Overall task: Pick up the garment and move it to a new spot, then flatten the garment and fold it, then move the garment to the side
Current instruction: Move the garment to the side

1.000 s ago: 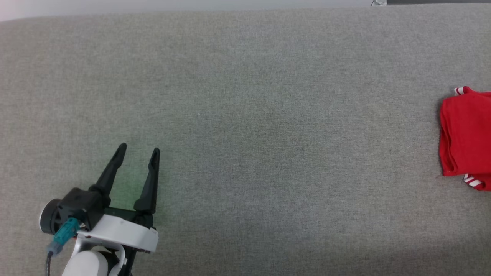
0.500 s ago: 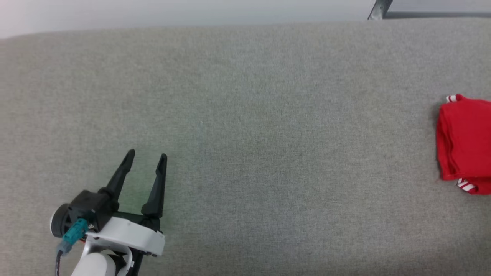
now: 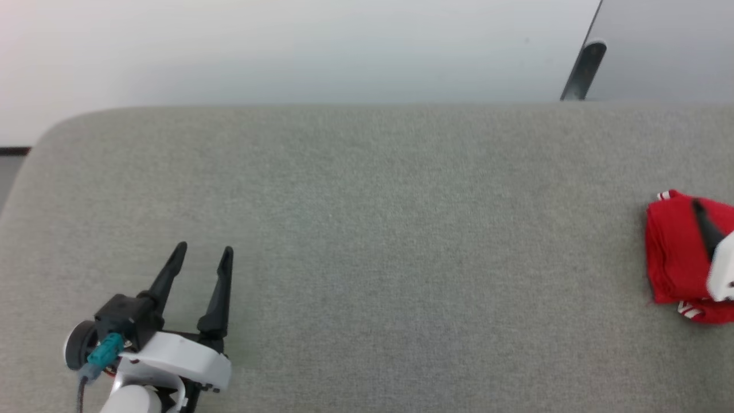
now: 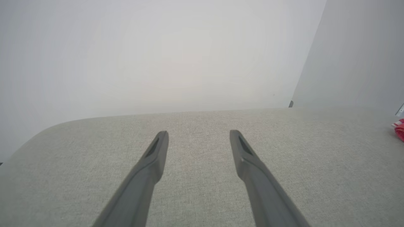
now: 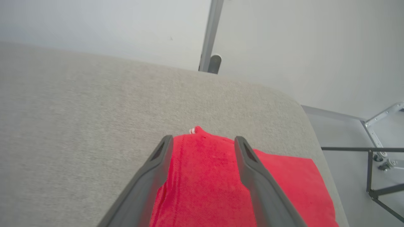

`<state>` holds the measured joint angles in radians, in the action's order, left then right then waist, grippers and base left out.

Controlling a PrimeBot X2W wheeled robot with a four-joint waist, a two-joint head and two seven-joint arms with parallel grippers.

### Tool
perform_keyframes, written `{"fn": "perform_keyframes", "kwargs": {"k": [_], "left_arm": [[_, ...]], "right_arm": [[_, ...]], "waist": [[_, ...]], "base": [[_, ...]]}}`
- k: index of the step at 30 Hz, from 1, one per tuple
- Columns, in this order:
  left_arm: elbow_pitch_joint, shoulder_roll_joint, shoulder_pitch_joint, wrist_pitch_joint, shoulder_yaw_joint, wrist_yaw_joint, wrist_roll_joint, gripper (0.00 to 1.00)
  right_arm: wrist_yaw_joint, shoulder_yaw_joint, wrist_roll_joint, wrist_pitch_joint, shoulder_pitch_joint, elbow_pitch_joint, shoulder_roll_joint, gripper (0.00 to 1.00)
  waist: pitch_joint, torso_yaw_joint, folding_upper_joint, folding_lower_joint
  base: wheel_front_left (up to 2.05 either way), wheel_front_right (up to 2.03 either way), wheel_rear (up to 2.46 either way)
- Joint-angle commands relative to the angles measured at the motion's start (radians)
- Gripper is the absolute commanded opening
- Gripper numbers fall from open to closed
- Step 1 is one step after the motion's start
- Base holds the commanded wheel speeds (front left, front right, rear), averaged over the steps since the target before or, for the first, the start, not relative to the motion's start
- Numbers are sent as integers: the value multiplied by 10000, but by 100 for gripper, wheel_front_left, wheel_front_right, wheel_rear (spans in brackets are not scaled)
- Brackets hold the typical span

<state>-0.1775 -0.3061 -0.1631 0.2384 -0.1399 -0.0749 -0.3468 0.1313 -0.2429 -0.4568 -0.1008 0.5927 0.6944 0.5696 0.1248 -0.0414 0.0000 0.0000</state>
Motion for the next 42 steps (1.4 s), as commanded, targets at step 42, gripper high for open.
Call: {"fn": "perform_keyframes", "kwargs": {"k": [42], "left_arm": [[1896, -276, 3297, -143, 722, 968, -474, 100]], "right_arm": [[-12, 3472, 807, -805, -6411, -6868, -2841, 100]], "waist": [[-1700, 556, 0, 0]], "base": [[0, 0, 0]]}}
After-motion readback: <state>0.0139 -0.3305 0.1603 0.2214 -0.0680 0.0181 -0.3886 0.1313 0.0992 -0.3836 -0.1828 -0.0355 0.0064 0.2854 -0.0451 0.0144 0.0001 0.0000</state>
